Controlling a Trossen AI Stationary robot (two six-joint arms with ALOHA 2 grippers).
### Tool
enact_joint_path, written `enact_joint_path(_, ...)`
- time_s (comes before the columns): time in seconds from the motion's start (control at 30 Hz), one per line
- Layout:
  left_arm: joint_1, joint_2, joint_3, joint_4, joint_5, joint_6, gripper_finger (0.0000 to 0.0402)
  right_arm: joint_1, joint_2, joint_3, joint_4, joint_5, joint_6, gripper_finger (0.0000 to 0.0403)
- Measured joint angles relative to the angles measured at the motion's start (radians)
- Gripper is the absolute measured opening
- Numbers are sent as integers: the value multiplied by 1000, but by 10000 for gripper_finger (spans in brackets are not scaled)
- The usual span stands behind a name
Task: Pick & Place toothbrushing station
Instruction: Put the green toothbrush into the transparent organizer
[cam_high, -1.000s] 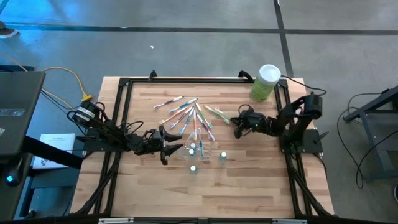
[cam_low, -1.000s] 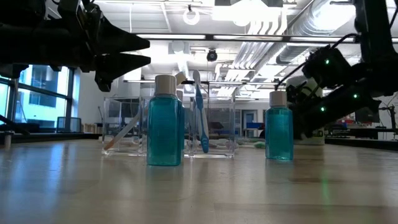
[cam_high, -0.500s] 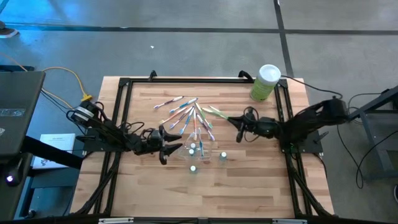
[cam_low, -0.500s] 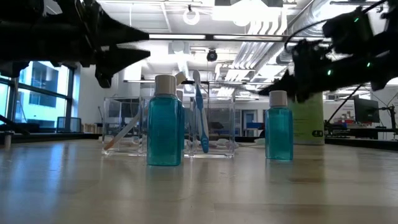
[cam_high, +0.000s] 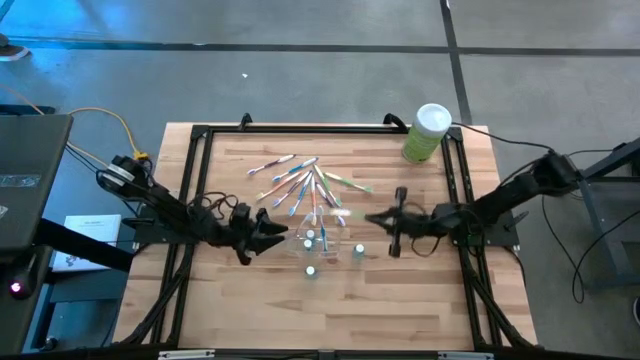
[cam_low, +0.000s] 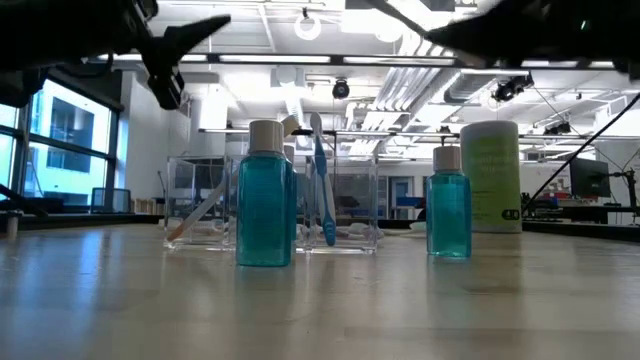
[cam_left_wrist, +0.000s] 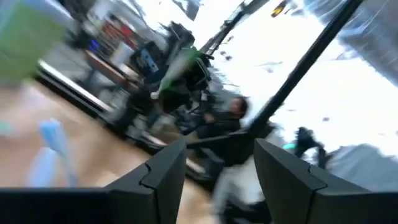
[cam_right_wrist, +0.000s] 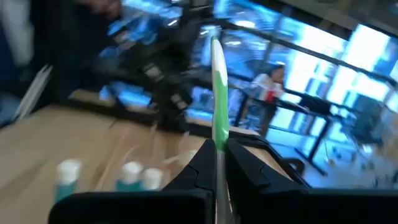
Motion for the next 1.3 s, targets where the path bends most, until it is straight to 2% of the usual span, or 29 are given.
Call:
enact_joint_path(0.13,30,-21,0,-1,83,-236,183,67,29,158,-249,19,-63,8)
enact_joint_path(0.23,57,-24,0,-4,134,-378,183,101,70,258,-365,23,-106,8)
enact_joint_path(0.6,89,-24,0,-33,240,-669,183,133,277,562,-622,-7,-293,8)
enact_joint_path(0.77,69,-24,0,-90,252,-756,183,119,375,704,-714,-73,-370,8)
enact_joint_path(0.93,55,-23,0,-169,307,-840,183,93,455,819,-792,-120,-422,8)
enact_joint_path(1.3,16,-23,0,-202,309,-837,183,15,580,953,-854,-166,-459,8)
